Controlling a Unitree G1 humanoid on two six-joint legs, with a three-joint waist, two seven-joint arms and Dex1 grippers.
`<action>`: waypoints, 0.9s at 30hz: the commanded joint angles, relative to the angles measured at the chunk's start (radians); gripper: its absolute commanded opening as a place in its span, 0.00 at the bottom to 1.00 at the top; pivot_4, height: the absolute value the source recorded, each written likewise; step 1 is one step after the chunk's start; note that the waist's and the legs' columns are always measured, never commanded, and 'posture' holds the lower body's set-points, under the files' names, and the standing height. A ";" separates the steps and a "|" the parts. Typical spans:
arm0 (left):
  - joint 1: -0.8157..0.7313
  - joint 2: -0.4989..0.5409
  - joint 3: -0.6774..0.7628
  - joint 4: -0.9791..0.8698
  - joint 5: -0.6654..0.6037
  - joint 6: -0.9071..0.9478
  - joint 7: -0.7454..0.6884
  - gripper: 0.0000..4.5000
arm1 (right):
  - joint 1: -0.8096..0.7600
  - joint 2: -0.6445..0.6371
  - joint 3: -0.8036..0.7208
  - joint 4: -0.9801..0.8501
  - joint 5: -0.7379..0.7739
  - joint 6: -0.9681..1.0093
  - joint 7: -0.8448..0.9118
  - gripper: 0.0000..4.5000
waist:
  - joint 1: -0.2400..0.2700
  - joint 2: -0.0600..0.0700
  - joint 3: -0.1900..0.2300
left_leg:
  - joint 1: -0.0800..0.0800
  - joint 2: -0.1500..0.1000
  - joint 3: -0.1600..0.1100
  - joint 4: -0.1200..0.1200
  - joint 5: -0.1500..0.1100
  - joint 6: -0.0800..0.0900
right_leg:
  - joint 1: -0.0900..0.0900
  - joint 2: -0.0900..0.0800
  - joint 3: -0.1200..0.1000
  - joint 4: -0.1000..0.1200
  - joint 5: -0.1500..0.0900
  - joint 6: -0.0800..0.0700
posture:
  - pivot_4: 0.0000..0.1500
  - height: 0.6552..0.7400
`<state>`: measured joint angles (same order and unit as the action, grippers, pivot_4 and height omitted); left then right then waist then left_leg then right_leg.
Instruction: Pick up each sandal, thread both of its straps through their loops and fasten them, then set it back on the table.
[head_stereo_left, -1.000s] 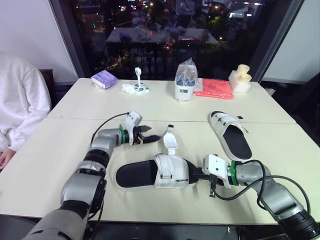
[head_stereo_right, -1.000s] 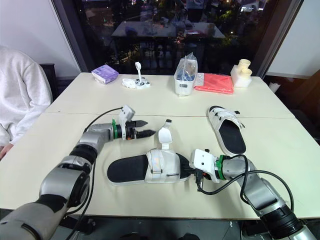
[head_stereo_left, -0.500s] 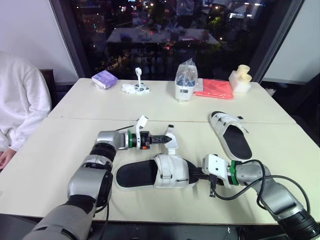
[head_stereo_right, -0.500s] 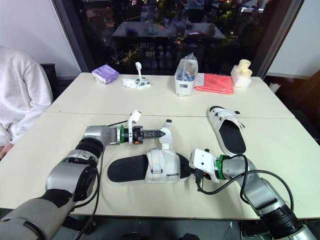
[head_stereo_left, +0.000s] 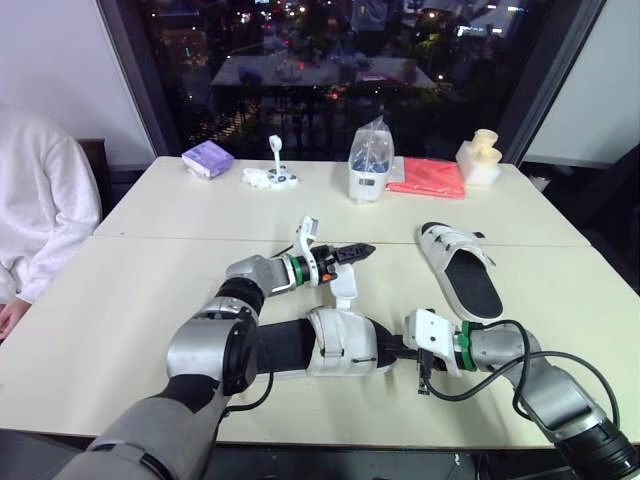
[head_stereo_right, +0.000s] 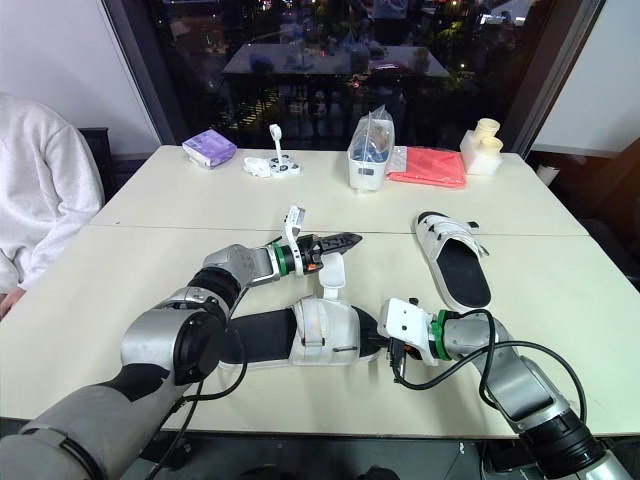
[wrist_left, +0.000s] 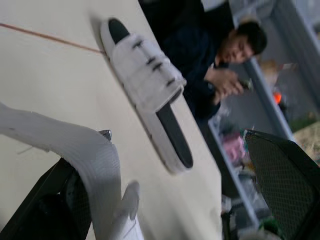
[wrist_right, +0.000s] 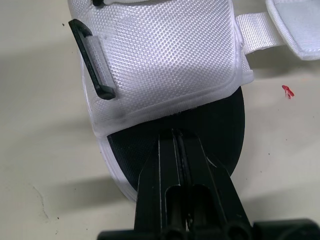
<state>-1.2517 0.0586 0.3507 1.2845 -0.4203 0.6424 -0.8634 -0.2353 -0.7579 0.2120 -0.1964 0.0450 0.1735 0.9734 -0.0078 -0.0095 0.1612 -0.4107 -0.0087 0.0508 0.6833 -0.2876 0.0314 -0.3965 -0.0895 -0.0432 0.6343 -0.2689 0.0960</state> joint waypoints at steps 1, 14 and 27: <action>-0.062 0.001 0.052 -0.014 -0.041 -0.024 0.001 0.99 | 0.010 0.001 0.007 -0.004 -0.015 0.013 -0.003 0.00 | 0.000 0.000 0.000 | 0.000 0.000 0.000 0.000 0.000 0.000 | 0.000 0.000 0.000 0.000 0.000 0.000 | 1.00 1.00; -0.094 0.057 0.069 -0.031 -0.033 -0.018 -0.072 0.34 | 0.006 0.002 0.011 0.001 -0.017 0.008 -0.002 0.00 | -0.001 0.000 0.000 | 0.000 0.000 0.001 0.000 0.002 -0.003 | 0.000 0.002 0.000 0.000 0.000 0.000 | 1.00 1.00; 0.223 0.113 -0.437 -0.830 0.035 -0.065 -0.673 0.01 | 0.005 0.002 0.017 0.005 -0.018 0.006 0.004 0.00 | -0.006 0.001 -0.001 | 0.001 0.001 0.002 -0.001 0.003 -0.005 | 0.000 0.002 0.003 0.000 0.000 0.000 | 1.00 1.00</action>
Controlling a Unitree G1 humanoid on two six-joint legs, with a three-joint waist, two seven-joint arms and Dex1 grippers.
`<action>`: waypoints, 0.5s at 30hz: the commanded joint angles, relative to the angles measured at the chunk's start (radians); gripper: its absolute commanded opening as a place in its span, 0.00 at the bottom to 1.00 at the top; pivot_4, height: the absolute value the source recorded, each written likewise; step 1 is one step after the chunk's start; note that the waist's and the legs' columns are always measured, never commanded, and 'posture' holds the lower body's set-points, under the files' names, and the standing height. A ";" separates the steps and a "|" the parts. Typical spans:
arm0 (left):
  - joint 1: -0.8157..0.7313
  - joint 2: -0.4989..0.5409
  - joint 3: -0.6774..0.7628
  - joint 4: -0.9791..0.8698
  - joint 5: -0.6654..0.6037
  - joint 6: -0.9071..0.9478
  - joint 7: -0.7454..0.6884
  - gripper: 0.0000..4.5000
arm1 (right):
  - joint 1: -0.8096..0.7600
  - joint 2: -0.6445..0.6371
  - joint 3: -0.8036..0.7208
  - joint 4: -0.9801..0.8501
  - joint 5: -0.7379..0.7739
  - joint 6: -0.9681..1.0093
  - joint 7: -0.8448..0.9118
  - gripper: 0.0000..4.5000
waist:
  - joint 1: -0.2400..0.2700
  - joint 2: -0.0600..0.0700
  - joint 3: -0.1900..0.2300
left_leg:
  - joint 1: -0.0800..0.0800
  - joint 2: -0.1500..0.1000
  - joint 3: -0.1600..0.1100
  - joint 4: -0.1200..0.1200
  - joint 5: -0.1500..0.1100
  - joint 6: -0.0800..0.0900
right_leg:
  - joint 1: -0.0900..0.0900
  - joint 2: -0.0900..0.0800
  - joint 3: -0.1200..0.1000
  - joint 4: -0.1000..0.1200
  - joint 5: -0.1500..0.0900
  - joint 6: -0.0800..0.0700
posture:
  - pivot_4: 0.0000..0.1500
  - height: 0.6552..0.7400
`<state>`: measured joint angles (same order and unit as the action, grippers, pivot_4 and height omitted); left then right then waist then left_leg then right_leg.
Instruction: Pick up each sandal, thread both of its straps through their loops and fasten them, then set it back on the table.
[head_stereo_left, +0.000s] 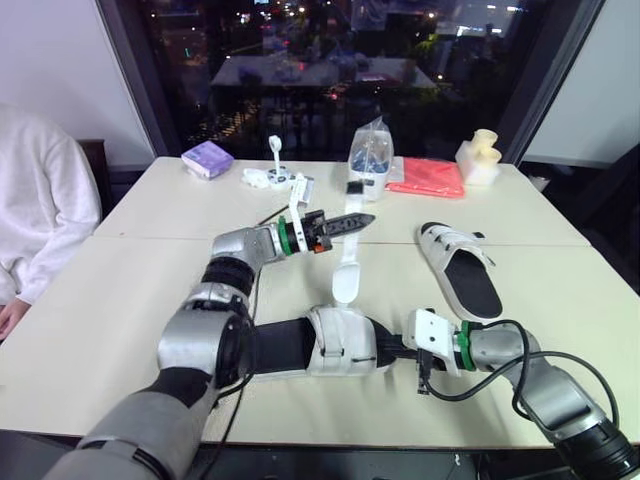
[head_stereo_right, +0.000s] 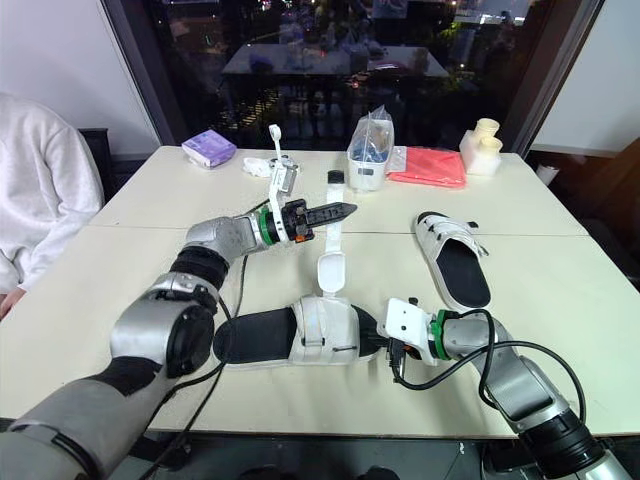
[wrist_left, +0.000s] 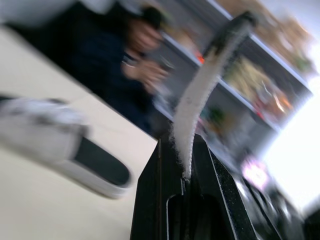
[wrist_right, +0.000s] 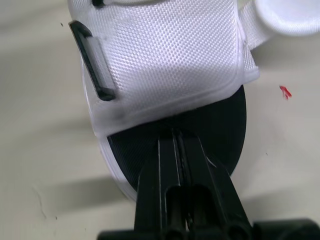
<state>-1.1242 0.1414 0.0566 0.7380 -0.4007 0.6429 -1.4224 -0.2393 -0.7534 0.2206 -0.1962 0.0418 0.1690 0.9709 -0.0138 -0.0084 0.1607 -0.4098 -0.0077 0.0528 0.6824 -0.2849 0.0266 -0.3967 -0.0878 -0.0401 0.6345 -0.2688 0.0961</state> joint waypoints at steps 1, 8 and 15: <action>0.145 0.045 -0.194 -0.373 0.034 -0.107 -0.125 0.01 | 0.010 -0.004 0.009 0.005 -0.014 0.010 0.006 0.00 | 0.002 0.000 0.000 | 0.000 0.000 0.000 0.000 0.000 0.000 | 0.000 0.000 0.001 0.000 0.000 0.000 | 1.00 1.00; 0.352 0.136 -0.440 -0.541 0.281 -0.732 -0.130 0.01 | 0.029 -0.011 0.013 -0.007 -0.012 0.010 0.015 0.00 | 0.004 0.001 -0.001 | 0.001 0.001 -0.001 -0.001 0.000 -0.001 | 0.001 -0.003 0.001 -0.001 0.000 -0.002 | 1.00 1.00; 0.379 0.157 -0.537 -0.426 0.459 -1.260 0.009 0.13 | 0.038 -0.013 0.024 -0.016 -0.012 0.011 0.024 0.00 | 0.004 0.002 -0.001 | 0.001 0.001 -0.001 -0.002 -0.004 0.006 | 0.000 -0.004 0.001 -0.002 -0.001 -0.005 | 1.00 1.00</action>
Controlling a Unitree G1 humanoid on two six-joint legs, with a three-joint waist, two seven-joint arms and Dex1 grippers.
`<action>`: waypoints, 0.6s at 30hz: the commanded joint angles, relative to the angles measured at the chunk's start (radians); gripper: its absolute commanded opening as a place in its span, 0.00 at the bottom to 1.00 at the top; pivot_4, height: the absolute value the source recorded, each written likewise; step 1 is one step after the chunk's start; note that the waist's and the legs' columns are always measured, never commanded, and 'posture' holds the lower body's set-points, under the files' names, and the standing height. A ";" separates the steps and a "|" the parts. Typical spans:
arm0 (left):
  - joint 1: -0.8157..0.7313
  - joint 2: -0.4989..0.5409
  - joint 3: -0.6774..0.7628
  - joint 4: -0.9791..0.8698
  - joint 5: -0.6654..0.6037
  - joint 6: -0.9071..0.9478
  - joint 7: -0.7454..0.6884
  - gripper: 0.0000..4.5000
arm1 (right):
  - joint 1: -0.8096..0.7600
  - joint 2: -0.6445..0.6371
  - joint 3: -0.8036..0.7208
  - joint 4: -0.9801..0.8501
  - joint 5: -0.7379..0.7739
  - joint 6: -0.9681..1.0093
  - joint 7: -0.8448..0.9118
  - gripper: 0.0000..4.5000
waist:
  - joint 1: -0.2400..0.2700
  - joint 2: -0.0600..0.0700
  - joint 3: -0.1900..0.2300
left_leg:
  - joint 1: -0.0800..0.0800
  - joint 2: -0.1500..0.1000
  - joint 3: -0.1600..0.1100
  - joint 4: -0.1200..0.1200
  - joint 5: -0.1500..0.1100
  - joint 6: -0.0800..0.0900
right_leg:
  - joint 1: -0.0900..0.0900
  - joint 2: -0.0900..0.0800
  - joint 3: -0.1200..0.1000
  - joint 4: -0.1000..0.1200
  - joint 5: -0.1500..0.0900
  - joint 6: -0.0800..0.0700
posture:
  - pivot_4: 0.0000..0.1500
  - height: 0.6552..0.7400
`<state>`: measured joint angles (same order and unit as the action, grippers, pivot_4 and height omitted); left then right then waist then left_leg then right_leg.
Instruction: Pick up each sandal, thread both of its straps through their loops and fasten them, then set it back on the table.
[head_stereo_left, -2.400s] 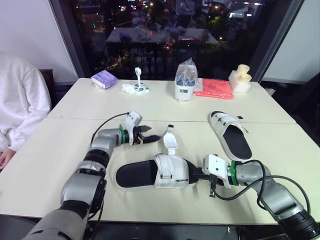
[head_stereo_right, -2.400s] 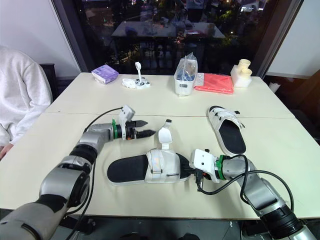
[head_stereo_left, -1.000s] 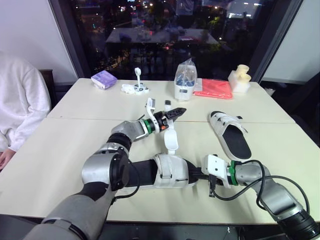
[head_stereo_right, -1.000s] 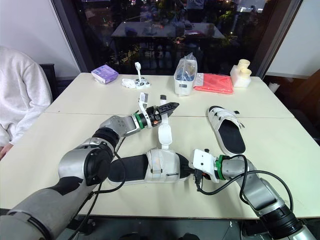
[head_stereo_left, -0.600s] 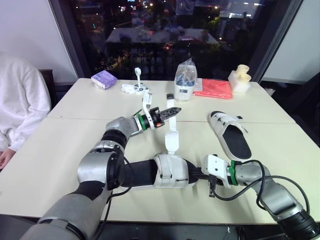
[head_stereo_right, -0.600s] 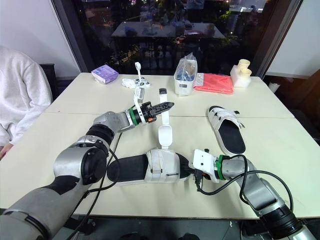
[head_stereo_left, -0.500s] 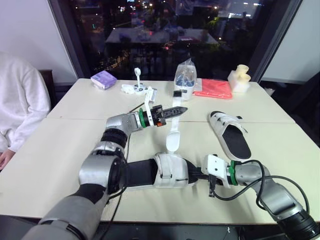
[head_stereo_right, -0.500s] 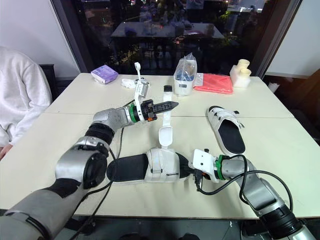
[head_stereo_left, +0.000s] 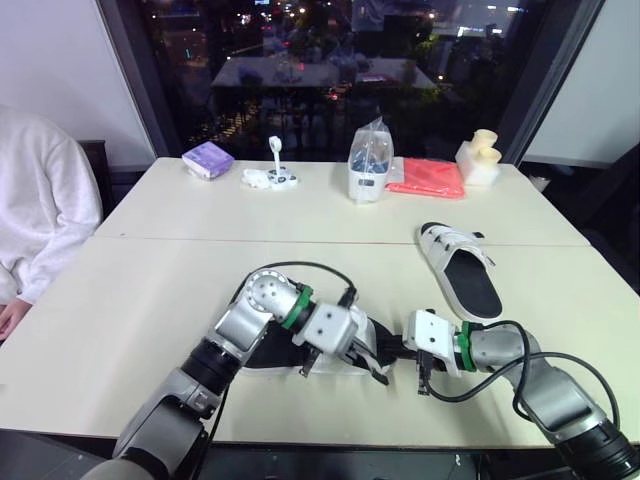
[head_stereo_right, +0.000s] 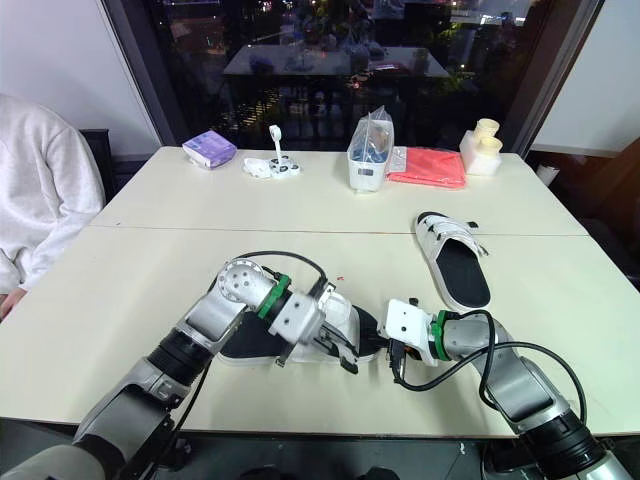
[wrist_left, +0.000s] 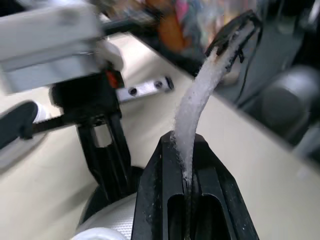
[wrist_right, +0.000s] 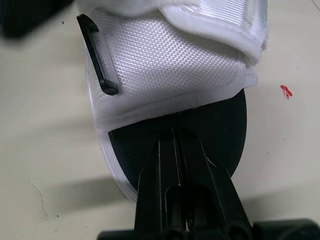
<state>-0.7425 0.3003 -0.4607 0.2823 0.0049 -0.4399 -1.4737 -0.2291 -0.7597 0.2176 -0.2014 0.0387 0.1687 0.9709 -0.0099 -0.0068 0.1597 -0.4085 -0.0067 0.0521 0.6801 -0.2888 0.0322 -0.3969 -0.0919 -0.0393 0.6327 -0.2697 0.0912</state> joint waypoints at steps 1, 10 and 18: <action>-0.003 -0.004 -0.024 0.042 0.055 -0.206 0.075 0.21 | 0.029 -0.007 0.028 -0.011 -0.010 0.010 0.025 0.00 | 0.001 0.000 0.000 | 0.000 0.000 0.000 0.000 0.000 0.000 | 0.000 0.000 0.000 0.000 0.000 0.000 | 1.00 1.00; -0.048 0.032 -0.022 0.058 -0.025 -0.520 0.180 1.00 | 0.009 -0.002 0.042 0.019 -0.018 -0.008 0.038 0.00 | 0.000 0.000 0.000 | 0.000 0.000 0.000 0.000 -0.001 0.002 | 0.001 0.000 -0.001 -0.001 0.001 0.002 | 1.00 1.00; -0.157 0.112 0.087 -0.046 -0.227 -0.233 0.237 1.00 | -0.032 -0.004 0.054 0.084 -0.035 -0.060 0.073 0.00 | -0.004 0.001 0.000 | 0.000 0.000 0.000 0.001 -0.001 0.002 | 0.001 0.001 -0.002 -0.001 0.002 0.003 | 1.00 1.00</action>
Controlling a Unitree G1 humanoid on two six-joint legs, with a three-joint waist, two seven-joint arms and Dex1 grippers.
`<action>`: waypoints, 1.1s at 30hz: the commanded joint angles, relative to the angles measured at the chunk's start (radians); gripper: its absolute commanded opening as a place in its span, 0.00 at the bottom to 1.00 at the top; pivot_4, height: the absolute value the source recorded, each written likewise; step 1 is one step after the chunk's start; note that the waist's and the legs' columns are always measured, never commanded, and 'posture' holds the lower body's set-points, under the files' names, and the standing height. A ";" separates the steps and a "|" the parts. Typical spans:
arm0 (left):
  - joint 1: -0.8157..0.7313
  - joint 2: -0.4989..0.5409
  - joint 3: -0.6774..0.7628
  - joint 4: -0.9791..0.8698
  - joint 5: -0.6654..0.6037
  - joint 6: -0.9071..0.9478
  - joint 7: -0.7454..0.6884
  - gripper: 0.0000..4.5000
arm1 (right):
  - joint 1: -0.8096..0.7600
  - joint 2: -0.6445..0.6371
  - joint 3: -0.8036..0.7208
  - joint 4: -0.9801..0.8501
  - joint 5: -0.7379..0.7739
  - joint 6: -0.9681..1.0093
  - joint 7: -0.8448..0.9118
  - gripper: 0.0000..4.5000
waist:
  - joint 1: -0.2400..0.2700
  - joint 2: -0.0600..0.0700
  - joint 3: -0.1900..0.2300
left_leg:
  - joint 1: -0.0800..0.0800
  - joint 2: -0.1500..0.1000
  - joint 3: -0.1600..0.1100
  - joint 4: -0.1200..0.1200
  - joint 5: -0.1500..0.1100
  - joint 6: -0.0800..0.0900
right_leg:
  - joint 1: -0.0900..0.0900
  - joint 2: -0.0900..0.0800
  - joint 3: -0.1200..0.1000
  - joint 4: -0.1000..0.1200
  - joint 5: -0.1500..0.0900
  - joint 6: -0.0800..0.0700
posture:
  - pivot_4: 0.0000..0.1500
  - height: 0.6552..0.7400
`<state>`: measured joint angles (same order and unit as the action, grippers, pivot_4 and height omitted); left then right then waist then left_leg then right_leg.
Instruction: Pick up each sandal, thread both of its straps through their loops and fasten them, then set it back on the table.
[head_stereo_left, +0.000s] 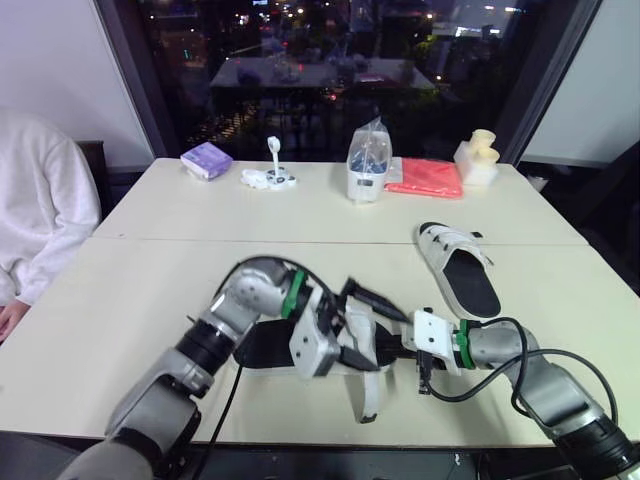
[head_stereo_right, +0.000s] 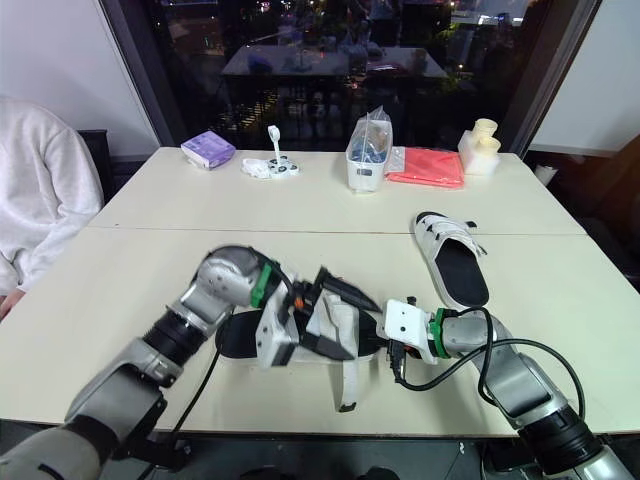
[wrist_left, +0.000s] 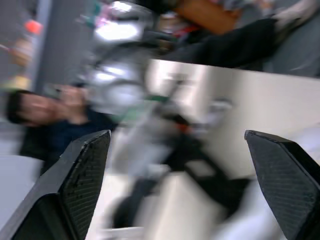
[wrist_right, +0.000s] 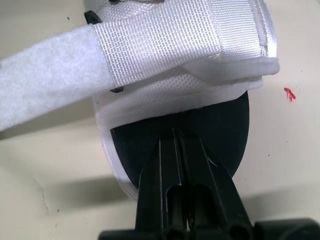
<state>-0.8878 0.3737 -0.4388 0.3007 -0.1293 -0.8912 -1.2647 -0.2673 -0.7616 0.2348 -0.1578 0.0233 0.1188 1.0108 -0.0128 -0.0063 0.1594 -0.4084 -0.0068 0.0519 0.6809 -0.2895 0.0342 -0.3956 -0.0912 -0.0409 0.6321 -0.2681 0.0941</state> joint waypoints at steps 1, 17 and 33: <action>-0.008 0.056 0.078 -0.092 -0.112 0.326 0.038 1.00 | 0.001 -0.001 0.037 0.049 -0.020 -0.016 0.036 0.00 | -0.001 0.000 0.000 | 0.000 0.000 0.000 0.000 0.000 0.000 | 0.000 0.001 0.000 0.000 0.000 0.000 | 1.00 1.00; 0.288 0.424 0.235 -0.630 -0.996 2.105 0.242 1.00 | -0.013 0.002 0.043 0.079 -0.021 -0.046 0.062 0.00 | 0.002 -0.002 0.001 | 0.002 0.002 -0.002 0.002 0.000 0.000 | 0.003 0.004 0.000 0.002 0.000 0.001 | 1.00 1.00; 0.312 0.037 0.180 -0.532 -0.830 2.202 0.600 1.00 | 0.000 -0.011 0.036 0.042 -0.016 -0.018 0.073 0.00 | 0.004 -0.001 0.001 | 0.002 0.002 -0.002 0.002 0.004 -0.007 | 0.004 0.003 0.000 0.001 -0.002 -0.002 | 1.00 1.00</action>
<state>-0.5565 0.4238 -0.2630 -0.2322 -0.9712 1.2971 -0.6946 -0.2950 -0.7631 0.2425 -0.1123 0.0200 0.0836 1.0592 -0.0093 -0.0077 0.1600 -0.4059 -0.0049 0.0497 0.6826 -0.2851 0.0268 -0.3916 -0.0887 -0.0406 0.6330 -0.2697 0.0926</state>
